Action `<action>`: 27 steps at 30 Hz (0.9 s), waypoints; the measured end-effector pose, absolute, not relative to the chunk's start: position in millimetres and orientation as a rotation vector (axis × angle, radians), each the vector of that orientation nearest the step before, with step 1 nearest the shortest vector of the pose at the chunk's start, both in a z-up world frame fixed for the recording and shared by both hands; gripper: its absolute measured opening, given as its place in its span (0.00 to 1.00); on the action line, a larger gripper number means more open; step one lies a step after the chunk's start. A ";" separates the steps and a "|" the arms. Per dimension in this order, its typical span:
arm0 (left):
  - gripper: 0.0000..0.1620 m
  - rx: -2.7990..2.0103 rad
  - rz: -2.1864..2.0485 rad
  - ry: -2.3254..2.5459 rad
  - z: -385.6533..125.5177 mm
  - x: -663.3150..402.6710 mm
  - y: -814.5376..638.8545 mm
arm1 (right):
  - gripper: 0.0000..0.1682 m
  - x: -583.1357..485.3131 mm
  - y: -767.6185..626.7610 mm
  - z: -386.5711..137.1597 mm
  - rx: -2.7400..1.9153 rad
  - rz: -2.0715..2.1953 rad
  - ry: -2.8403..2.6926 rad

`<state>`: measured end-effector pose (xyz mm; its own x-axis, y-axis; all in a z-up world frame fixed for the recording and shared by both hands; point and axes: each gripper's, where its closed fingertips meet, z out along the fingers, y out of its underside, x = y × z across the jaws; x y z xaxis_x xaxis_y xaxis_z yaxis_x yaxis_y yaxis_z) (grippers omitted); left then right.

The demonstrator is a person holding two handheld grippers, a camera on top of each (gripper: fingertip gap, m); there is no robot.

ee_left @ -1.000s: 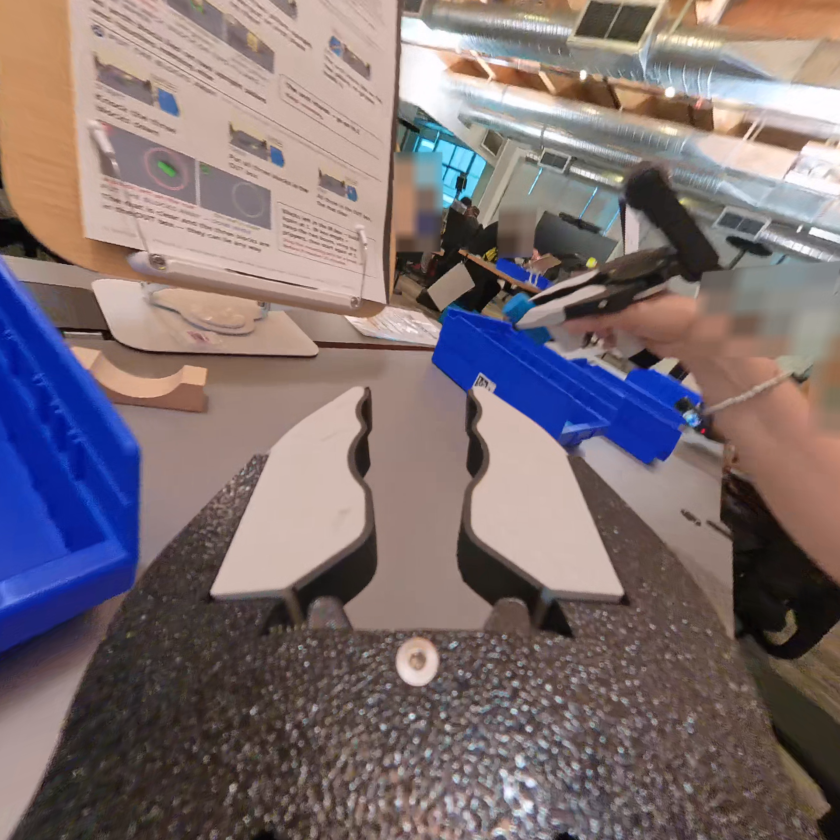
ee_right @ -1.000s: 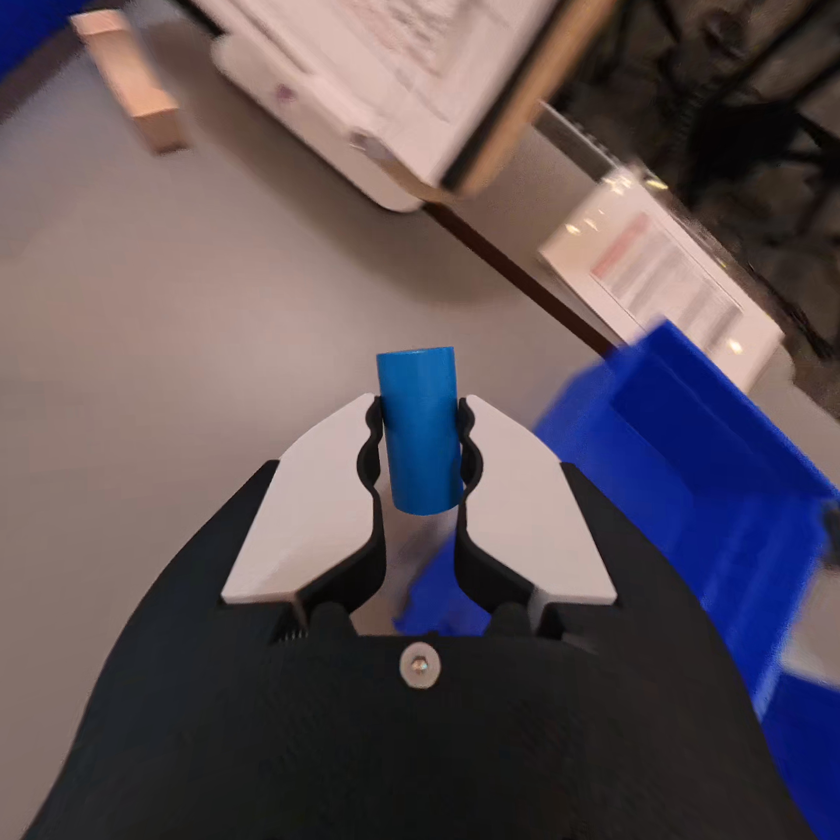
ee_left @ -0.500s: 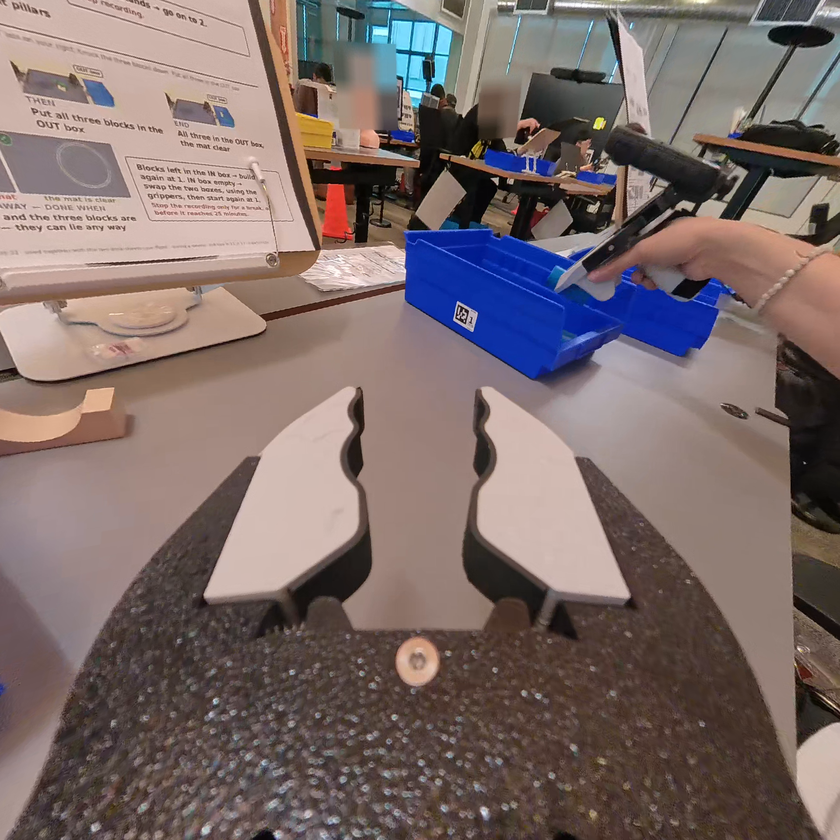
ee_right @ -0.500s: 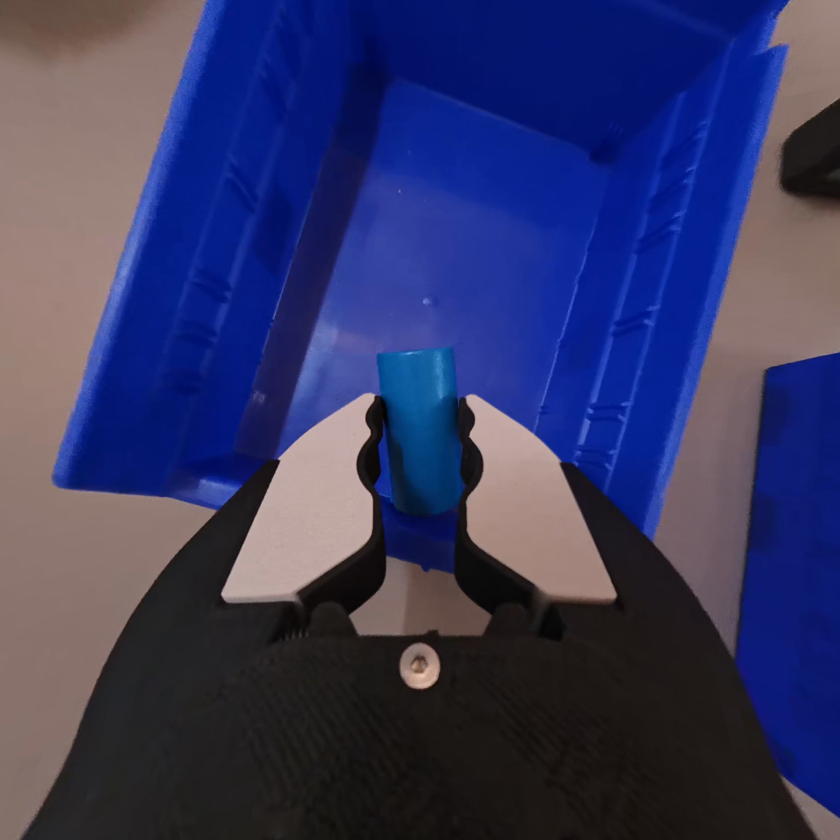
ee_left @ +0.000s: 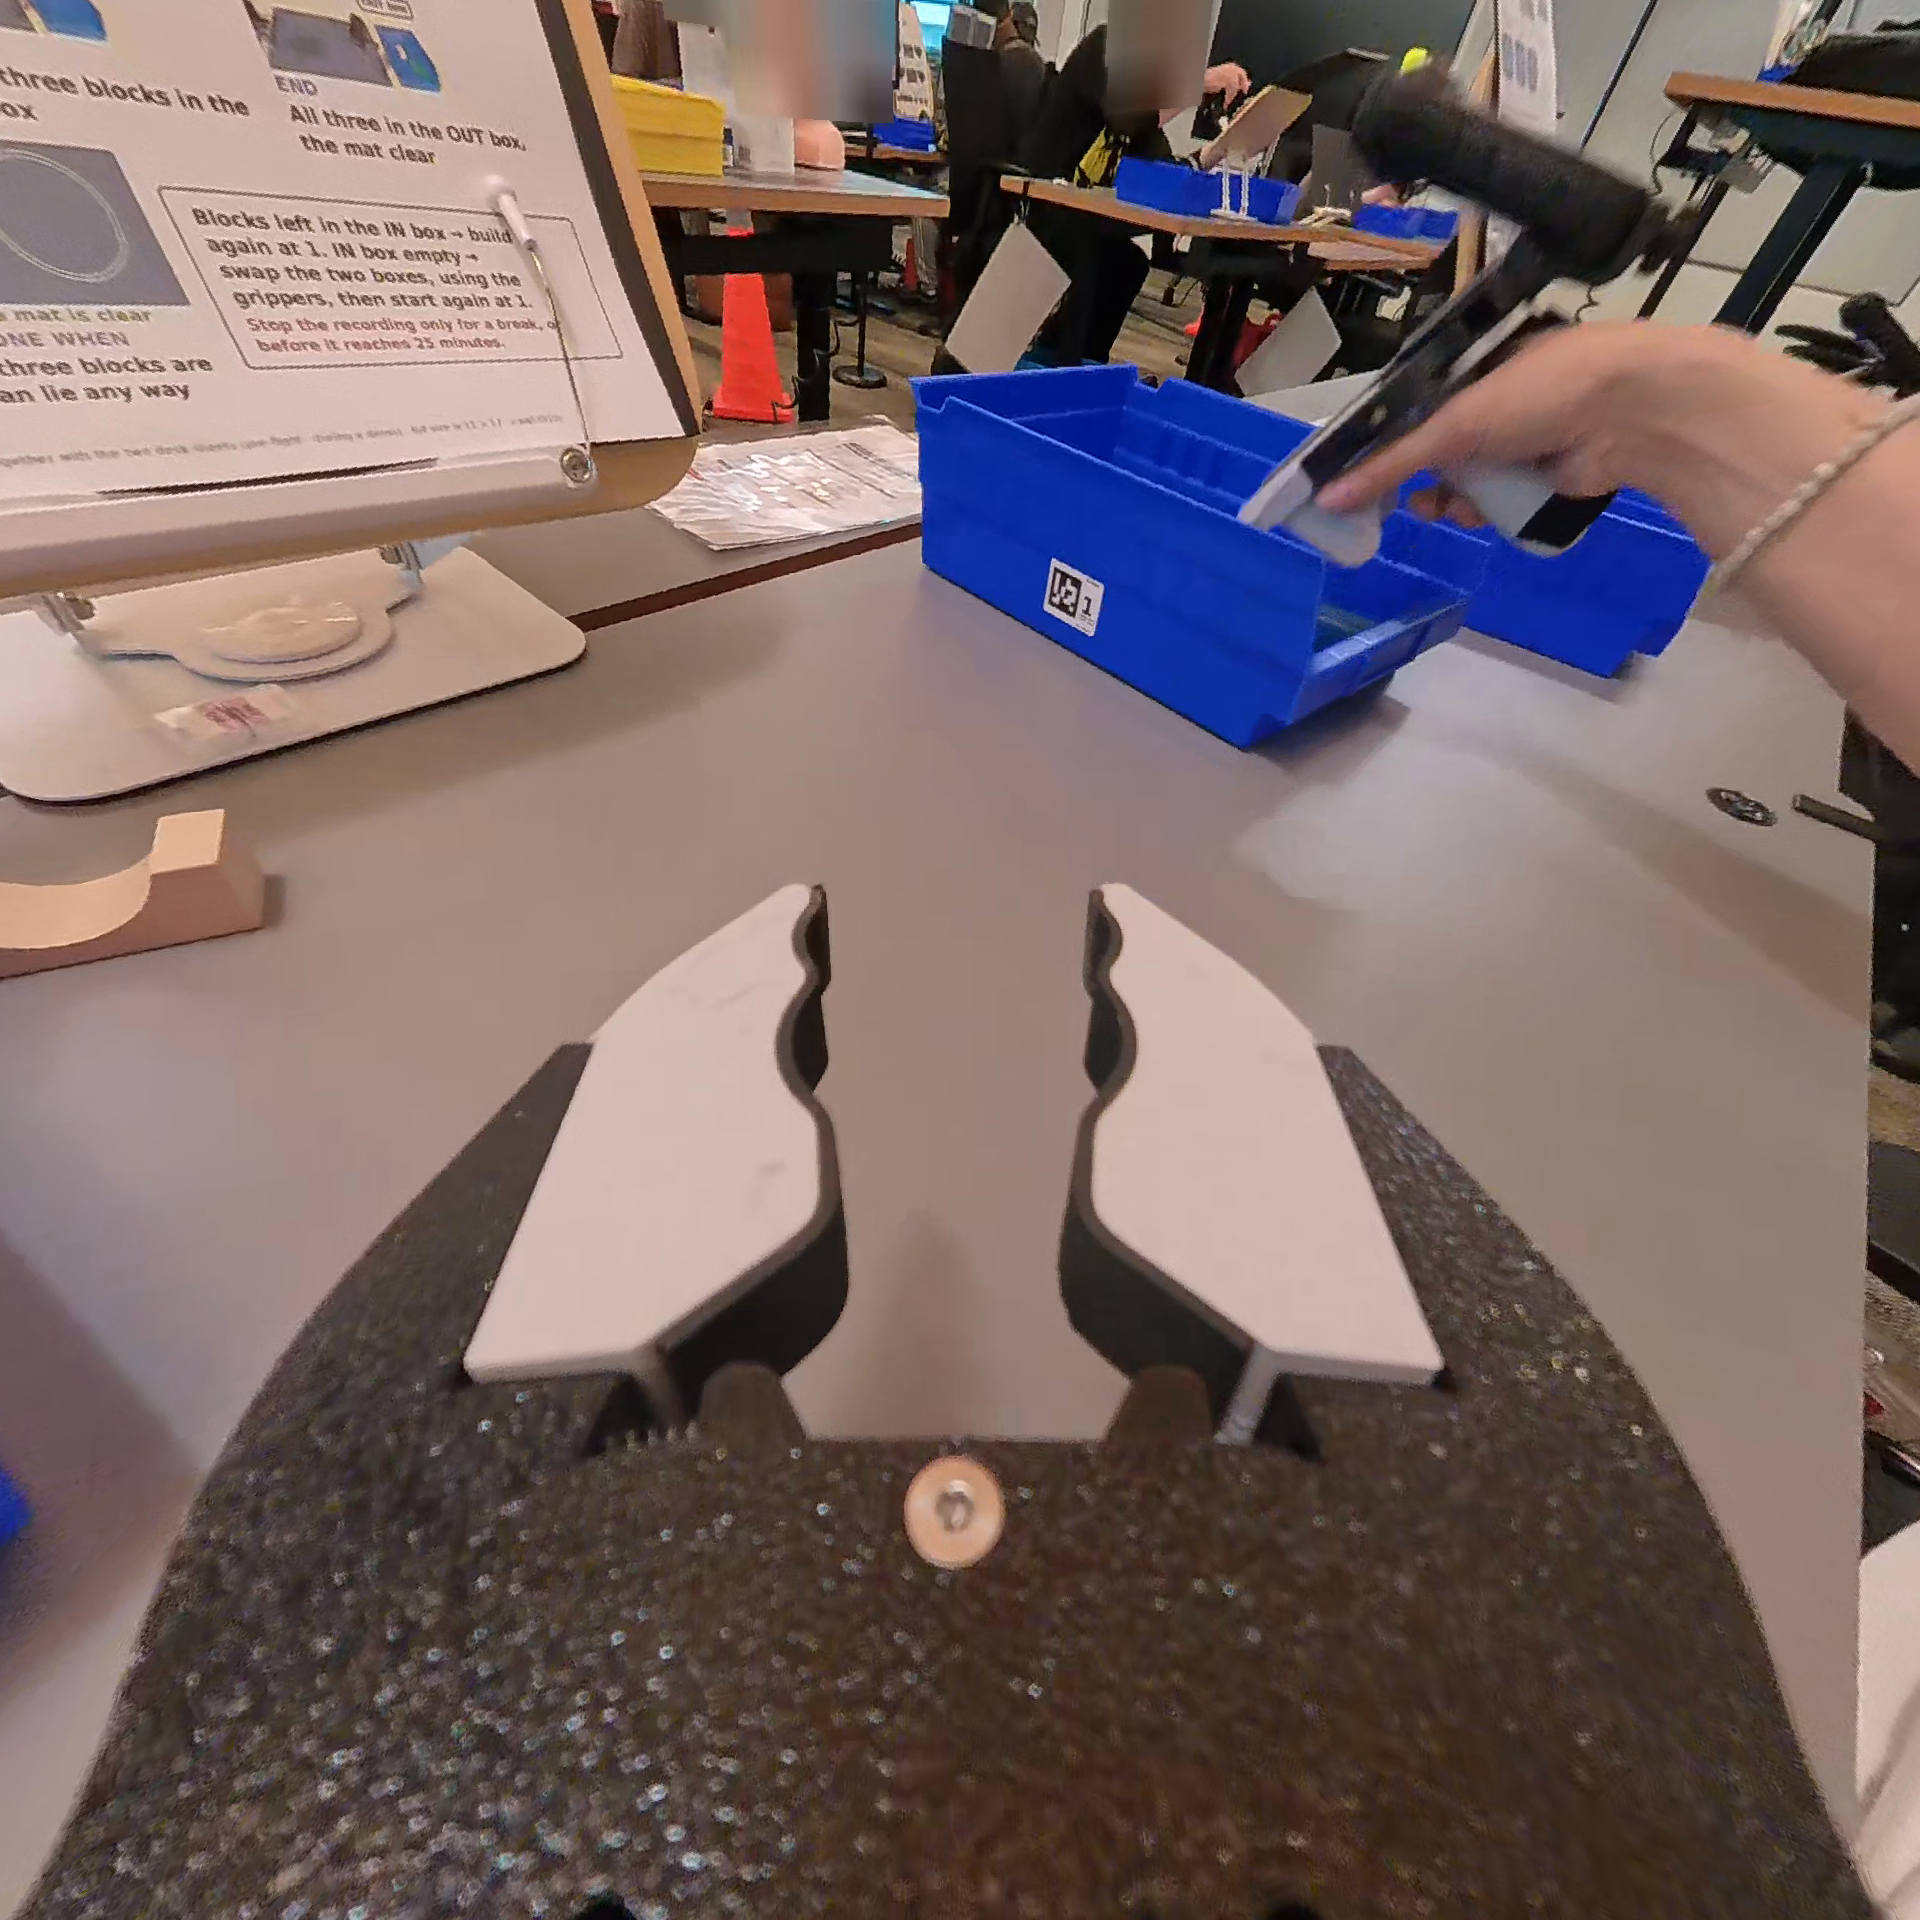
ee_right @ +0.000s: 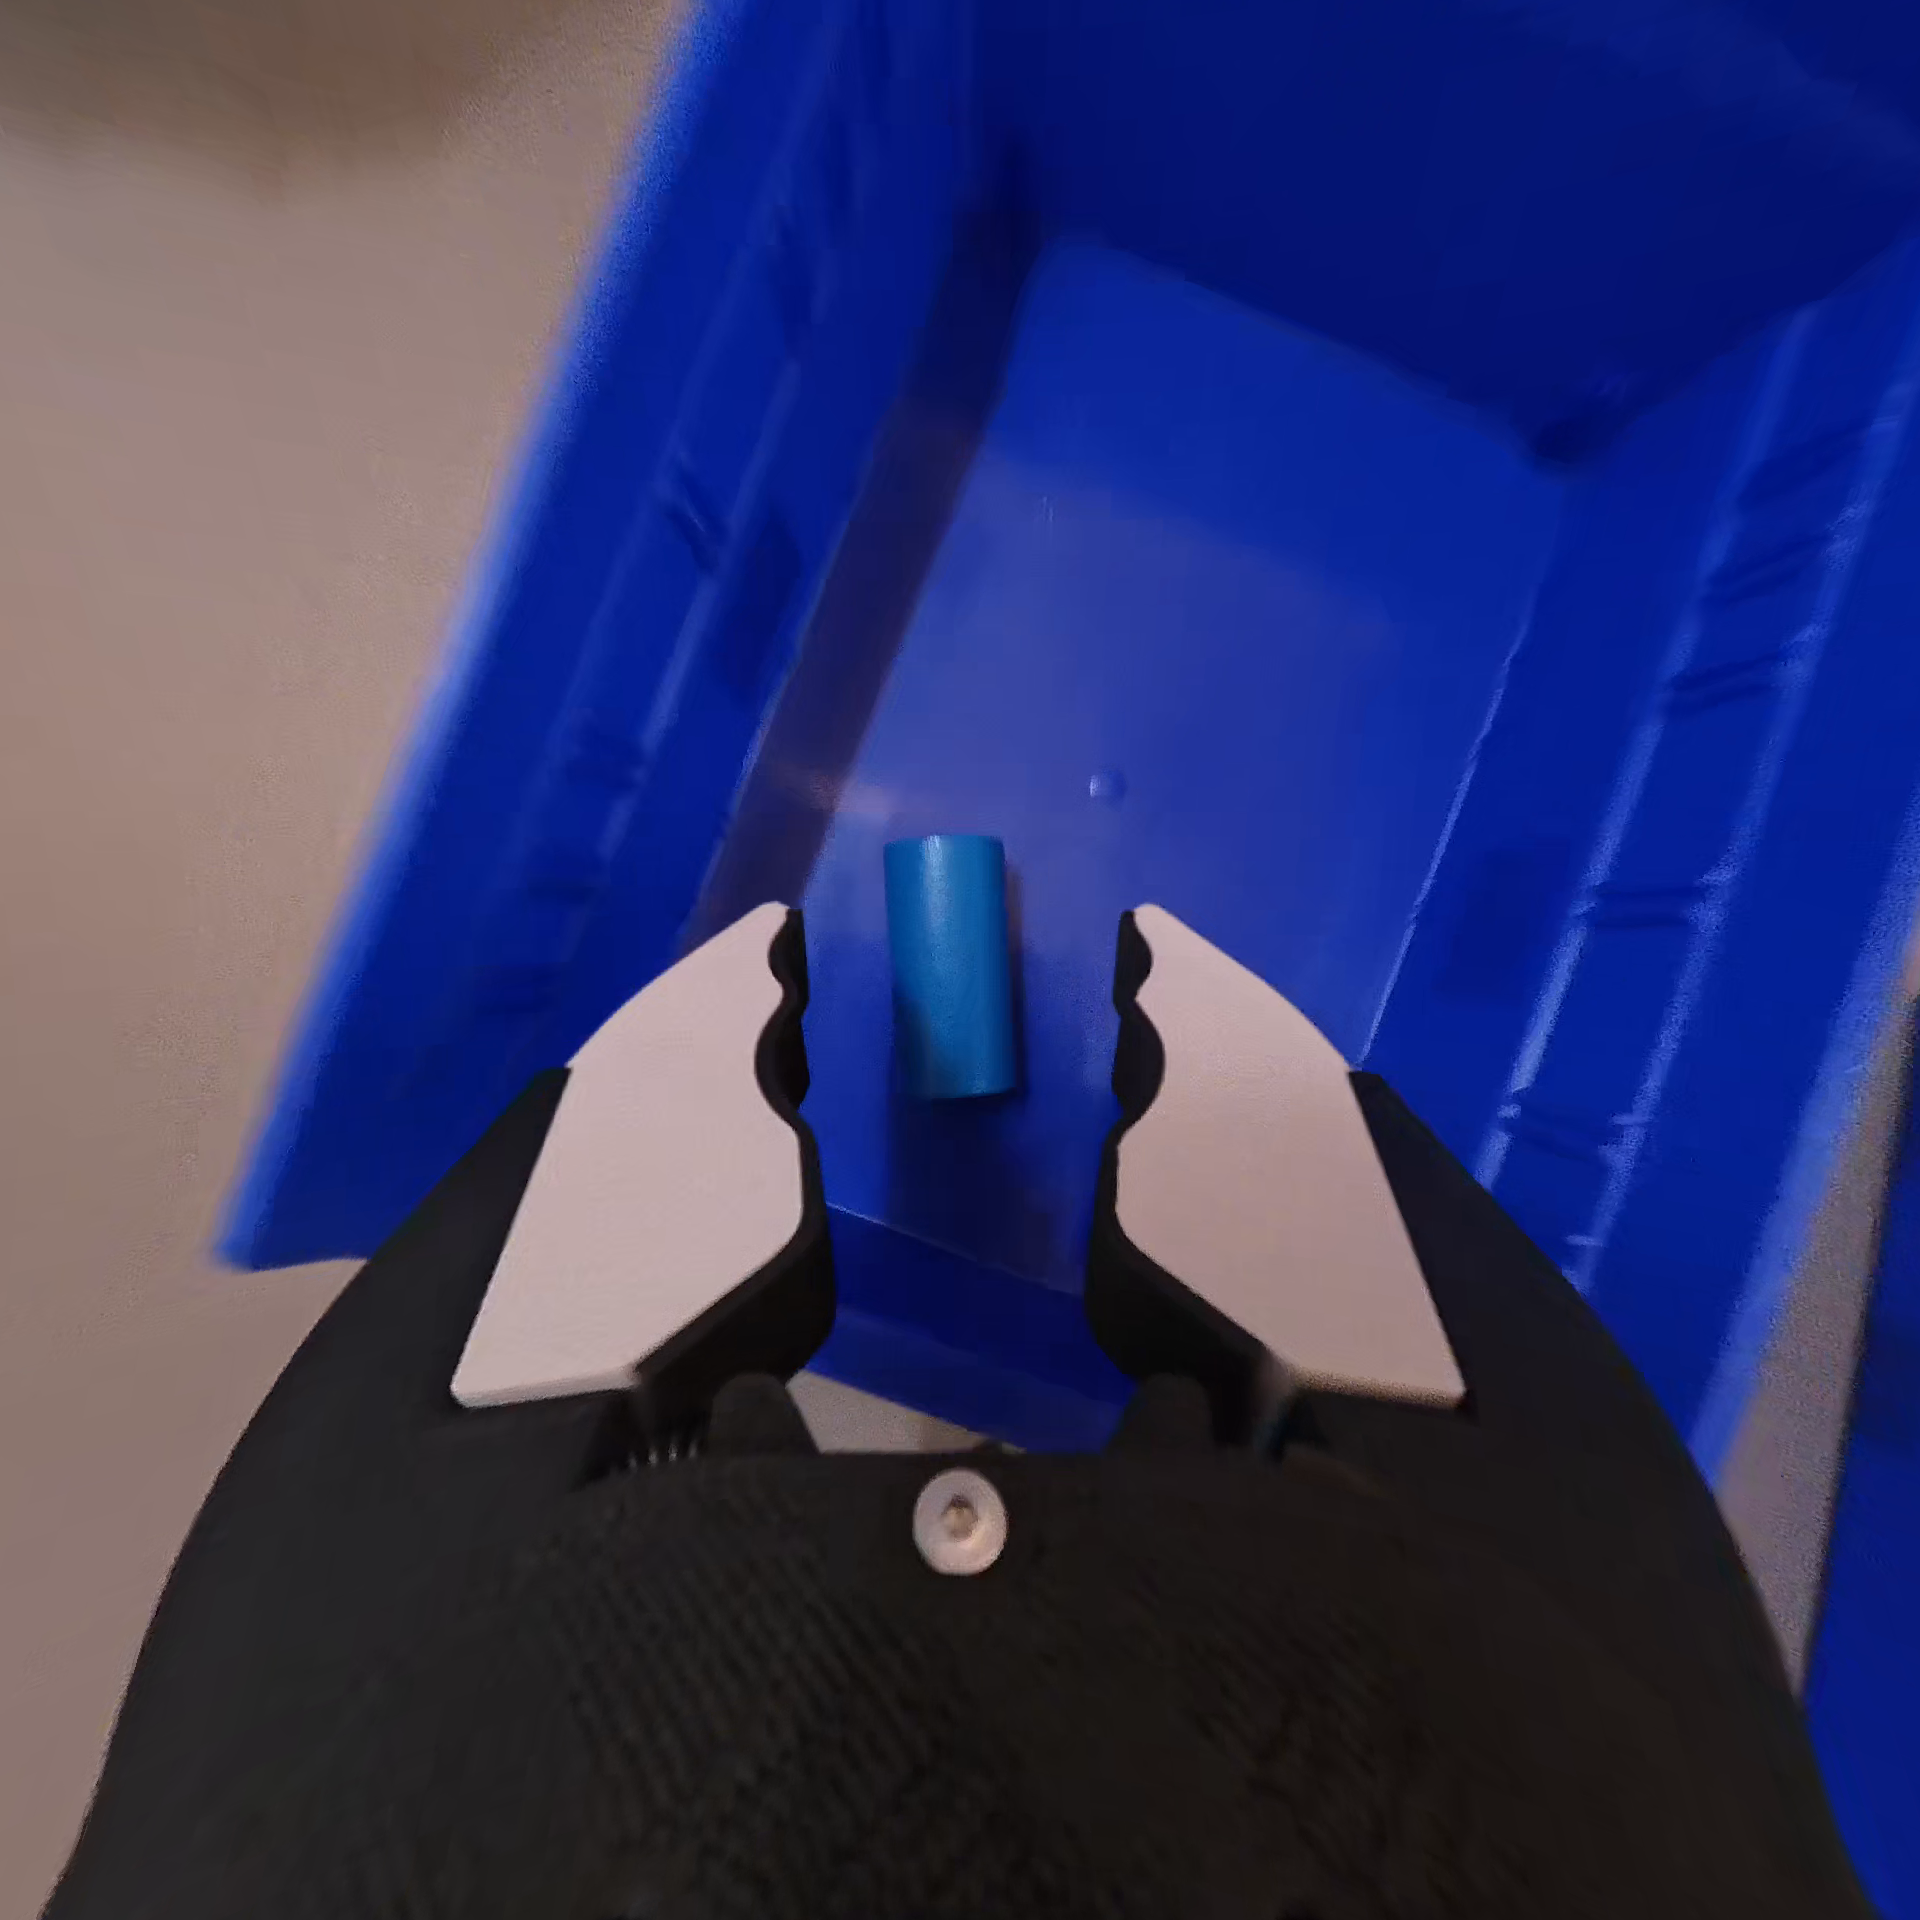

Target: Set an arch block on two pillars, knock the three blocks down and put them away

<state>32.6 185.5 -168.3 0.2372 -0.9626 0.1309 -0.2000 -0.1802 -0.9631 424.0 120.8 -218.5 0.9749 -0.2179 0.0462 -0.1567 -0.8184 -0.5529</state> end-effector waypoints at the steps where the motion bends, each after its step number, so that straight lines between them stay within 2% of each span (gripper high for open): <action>1: 0.29 -1.586 -1.033 1.117 -168.3 31.5 187.2 | 0.35 417.2 127.3 -200.5 -2.499 -0.167 0.216; 5: 0.29 -1.595 -1.028 1.090 -167.7 26.3 195.5 | 0.35 331.0 164.5 -133.6 -2.297 -0.129 -0.216; 8: 0.29 -1.596 -1.072 1.039 -165.3 24.1 197.9 | 0.31 237.2 195.9 -126.0 -2.180 0.020 -0.573; 14: 0.29 -1.590 -1.103 1.030 -170.9 18.5 191.4 | 0.31 112.6 296.9 -168.5 -2.009 0.198 -0.769; 16: 0.29 -1.578 -1.090 1.032 -170.5 11.5 191.4 | 0.28 84.8 325.9 -189.2 -1.988 0.231 -0.846; 20: 0.29 -1.576 -1.098 1.004 -167.7 -2.1 196.1 | 0.28 53.9 377.6 -222.5 -2.027 0.304 -0.809; 24: 0.29 -1.574 -1.138 0.957 -164.2 -11.6 202.1 | 0.35 52.2 411.6 -250.1 -2.110 0.156 -0.827; 27: 0.29 -1.581 -1.150 0.932 -163.9 -16.9 207.2 | 0.36 54.0 429.2 -259.4 -2.141 0.080 -0.819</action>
